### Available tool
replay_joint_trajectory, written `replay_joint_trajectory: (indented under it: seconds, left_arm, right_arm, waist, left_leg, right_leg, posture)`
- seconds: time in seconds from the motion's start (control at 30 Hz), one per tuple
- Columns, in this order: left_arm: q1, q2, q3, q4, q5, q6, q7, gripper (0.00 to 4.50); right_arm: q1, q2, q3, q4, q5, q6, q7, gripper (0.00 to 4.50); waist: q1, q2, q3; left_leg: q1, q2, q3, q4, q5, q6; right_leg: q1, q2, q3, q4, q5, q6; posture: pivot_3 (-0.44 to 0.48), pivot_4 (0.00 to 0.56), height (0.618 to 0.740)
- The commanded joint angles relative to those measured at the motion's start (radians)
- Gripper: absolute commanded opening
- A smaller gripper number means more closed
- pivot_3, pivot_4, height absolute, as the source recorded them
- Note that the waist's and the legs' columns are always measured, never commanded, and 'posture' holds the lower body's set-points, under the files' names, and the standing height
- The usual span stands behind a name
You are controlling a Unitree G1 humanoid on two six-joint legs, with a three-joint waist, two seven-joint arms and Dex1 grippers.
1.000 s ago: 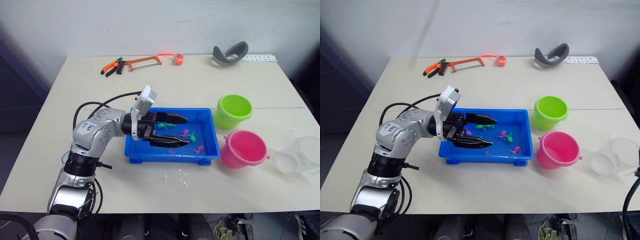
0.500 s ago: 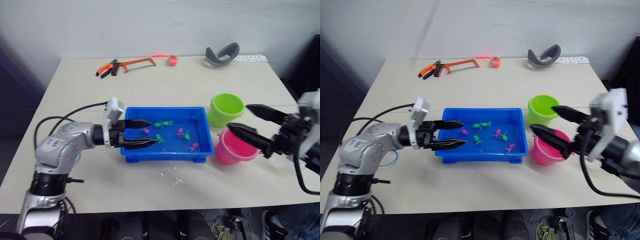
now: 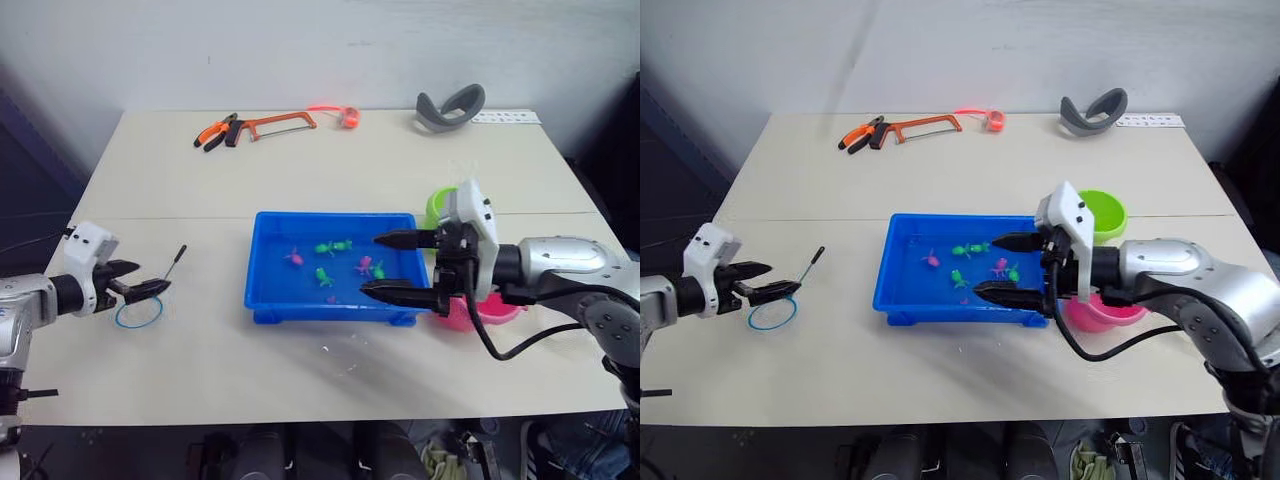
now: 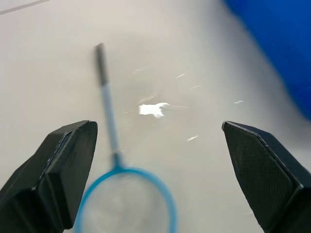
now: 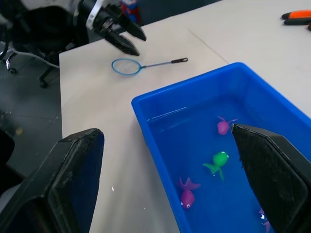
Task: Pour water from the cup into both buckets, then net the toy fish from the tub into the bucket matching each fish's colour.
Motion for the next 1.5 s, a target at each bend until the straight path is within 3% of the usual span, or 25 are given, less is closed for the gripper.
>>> replay_joint_trajectory:
  seconds: [0.03, 0.2, 0.3, 0.53, 0.67, 0.87, 0.93, 0.97, 1.03, 1.2, 1.3, 1.5]
  left_arm:
    - [-0.126, -0.029, -0.098, 0.164, 0.107, -0.058, 0.018, 4.50]
    - [-0.275, -0.075, -0.196, 0.416, 0.227, -0.138, 0.042, 4.50]
    - [-0.308, -0.092, -0.208, 0.494, 0.238, -0.148, 0.010, 4.50]
    - [-0.375, -0.144, -0.247, 0.737, 0.318, -0.275, 0.019, 4.50]
    - [-0.400, -0.168, -0.252, 0.799, 0.342, -0.318, 0.011, 3.46]
    - [-0.431, -0.186, -0.247, 0.846, 0.358, -0.351, 0.019, 0.82]
    - [-0.448, -0.188, -0.240, 0.853, 0.359, -0.361, 0.024, 0.10]
    - [-0.457, -0.188, -0.235, 0.853, 0.357, -0.366, 0.024, 0.04]
    - [-0.493, -0.186, -0.217, 0.815, 0.333, -0.372, -0.010, 0.04]
    - [-0.506, -0.163, -0.214, 0.466, 0.228, -0.316, -0.250, 0.04]
    - [-0.474, -0.122, -0.251, 0.220, 0.142, -0.305, -0.471, 0.04]
    - [-0.455, -0.110, -0.298, -0.067, 0.056, -0.301, -0.672, 0.04]
  right_arm:
    - [-0.019, 0.021, -0.004, -0.023, -0.034, -0.009, 0.030, 4.44]
    - [-0.003, 0.061, -0.014, -0.052, -0.059, 0.002, 0.006, 4.44]
    - [0.016, 0.078, -0.014, -0.076, -0.071, 0.007, -0.022, 4.44]
    - [0.052, 0.105, -0.044, -0.153, -0.074, 0.043, -0.103, 4.44]
    - [0.068, 0.099, -0.065, -0.180, -0.071, 0.054, -0.116, 4.50]
    - [0.054, 0.098, -0.085, -0.173, -0.080, 0.067, -0.125, 4.50]
    - [0.038, 0.098, -0.092, -0.160, -0.072, 0.076, -0.126, 4.50]
    - [0.035, 0.096, -0.099, -0.157, -0.064, 0.083, -0.126, 4.50]
    - [0.029, 0.083, -0.126, -0.151, -0.021, 0.106, -0.113, 4.50]
    - [0.040, 0.068, -0.178, -0.151, 0.008, 0.121, -0.109, 4.50]
    - [0.038, 0.060, -0.200, -0.145, 0.044, 0.139, -0.111, 4.50]
    - [0.013, 0.042, -0.203, -0.130, 0.067, 0.167, -0.088, 4.50]
  waist:
    - [0.002, -0.001, 0.000]
    - [-0.002, -0.003, -0.002]
    - [-0.011, -0.006, -0.003]
    - [-0.009, -0.007, -0.003]
    - [-0.009, -0.007, -0.003]
    - [-0.007, -0.006, -0.003]
    - [-0.007, -0.006, -0.003]
    - [-0.008, -0.006, -0.003]
    - [-0.007, -0.006, -0.003]
    - [-0.005, -0.006, -0.003]
    - [-0.001, -0.010, -0.002]
    - [-0.012, -0.015, -0.002]
  left_leg:
    - [0.000, 0.000, 0.000, 0.000, 0.000, 0.000]
    - [-0.004, 0.000, 0.002, 0.002, 0.000, 0.001]
    - [-0.011, 0.002, 0.003, 0.008, 0.000, 0.001]
    - [-0.009, 0.004, 0.007, 0.012, -0.001, 0.002]
    - [-0.008, 0.002, 0.007, 0.012, 0.000, 0.003]
    - [-0.008, 0.000, 0.007, 0.013, 0.000, 0.004]
    - [-0.008, -0.001, 0.007, 0.013, 0.001, 0.004]
    - [-0.008, -0.001, 0.007, 0.013, 0.001, 0.004]
    - [-0.008, -0.001, 0.007, 0.013, 0.001, 0.005]
    - [-0.008, -0.001, 0.007, 0.013, 0.001, 0.005]
    - [-0.011, -0.002, 0.006, 0.014, 0.001, 0.005]
    - [-0.015, -0.001, 0.008, 0.015, 0.000, 0.006]
  right_leg:
    - [0.000, 0.001, 0.000, 0.000, 0.000, 0.000]
    - [-0.002, 0.006, 0.000, 0.002, 0.002, 0.003]
    - [-0.009, 0.009, 0.001, 0.004, 0.002, 0.004]
    - [-0.010, 0.009, 0.004, 0.009, 0.002, 0.004]
    - [-0.012, 0.005, 0.005, 0.013, 0.002, 0.003]
    - [-0.013, 0.002, 0.004, 0.016, 0.002, 0.003]
    - [-0.013, 0.002, 0.004, 0.016, 0.002, 0.003]
    - [-0.013, 0.001, 0.004, 0.016, 0.002, 0.003]
    - [-0.013, 0.001, 0.004, 0.016, 0.002, 0.003]
    - [-0.013, 0.001, 0.004, 0.016, 0.002, 0.003]
    - [-0.014, 0.001, 0.003, 0.016, 0.002, 0.003]
    - [-0.015, 0.001, 0.000, 0.015, 0.002, 0.004]
  posture:
    - [0.000, 0.150, 0.740]
    - [0.000, 0.150, 0.740]
    - [0.000, 0.150, 0.740]
    - [0.000, 0.150, 0.740]
    - [0.000, 0.150, 0.740]
    - [0.000, 0.150, 0.740]
    - [0.000, 0.150, 0.740]
    - [0.000, 0.150, 0.740]
    - [0.000, 0.150, 0.740]
    - [0.000, 0.150, 0.740]
    - [0.000, 0.150, 0.740]
    - [0.000, 0.150, 0.740]
